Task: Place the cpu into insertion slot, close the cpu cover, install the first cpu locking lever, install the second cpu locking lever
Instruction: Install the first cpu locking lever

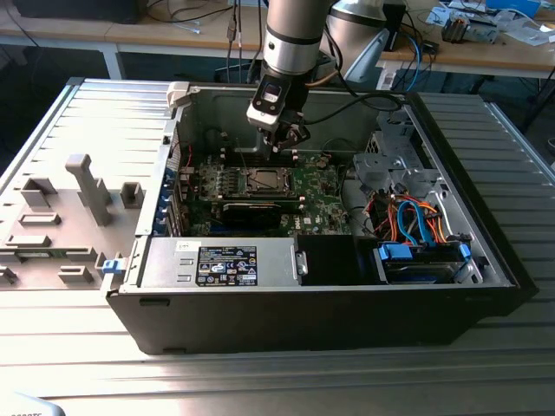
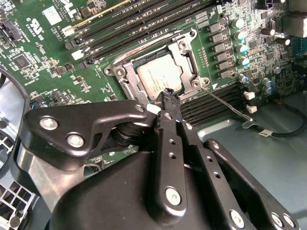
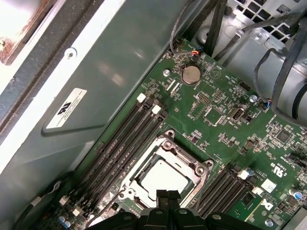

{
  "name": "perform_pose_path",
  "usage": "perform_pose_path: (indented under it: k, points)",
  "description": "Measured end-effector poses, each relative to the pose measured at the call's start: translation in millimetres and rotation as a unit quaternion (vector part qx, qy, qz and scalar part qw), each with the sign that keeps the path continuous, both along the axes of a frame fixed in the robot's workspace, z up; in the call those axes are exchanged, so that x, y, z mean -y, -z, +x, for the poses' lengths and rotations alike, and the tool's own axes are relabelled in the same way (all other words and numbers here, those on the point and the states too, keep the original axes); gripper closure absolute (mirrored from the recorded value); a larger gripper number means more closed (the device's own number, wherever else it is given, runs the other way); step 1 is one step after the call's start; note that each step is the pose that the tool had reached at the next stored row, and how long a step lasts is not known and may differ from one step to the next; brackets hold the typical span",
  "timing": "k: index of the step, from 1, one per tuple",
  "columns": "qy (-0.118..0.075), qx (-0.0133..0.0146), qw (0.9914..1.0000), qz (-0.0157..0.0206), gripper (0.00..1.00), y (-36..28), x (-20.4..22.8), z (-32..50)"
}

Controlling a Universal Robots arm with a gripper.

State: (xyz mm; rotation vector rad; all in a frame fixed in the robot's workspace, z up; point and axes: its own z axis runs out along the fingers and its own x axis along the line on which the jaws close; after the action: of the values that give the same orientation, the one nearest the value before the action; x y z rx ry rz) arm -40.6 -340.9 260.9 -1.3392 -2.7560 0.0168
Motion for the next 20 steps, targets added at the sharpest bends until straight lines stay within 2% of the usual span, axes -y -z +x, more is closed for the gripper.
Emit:
perform_pose_path:
  k: [20]
  points:
    - [-0.01,0.0,0.99995,0.0001,0.89,0.0,0.0,0.0]
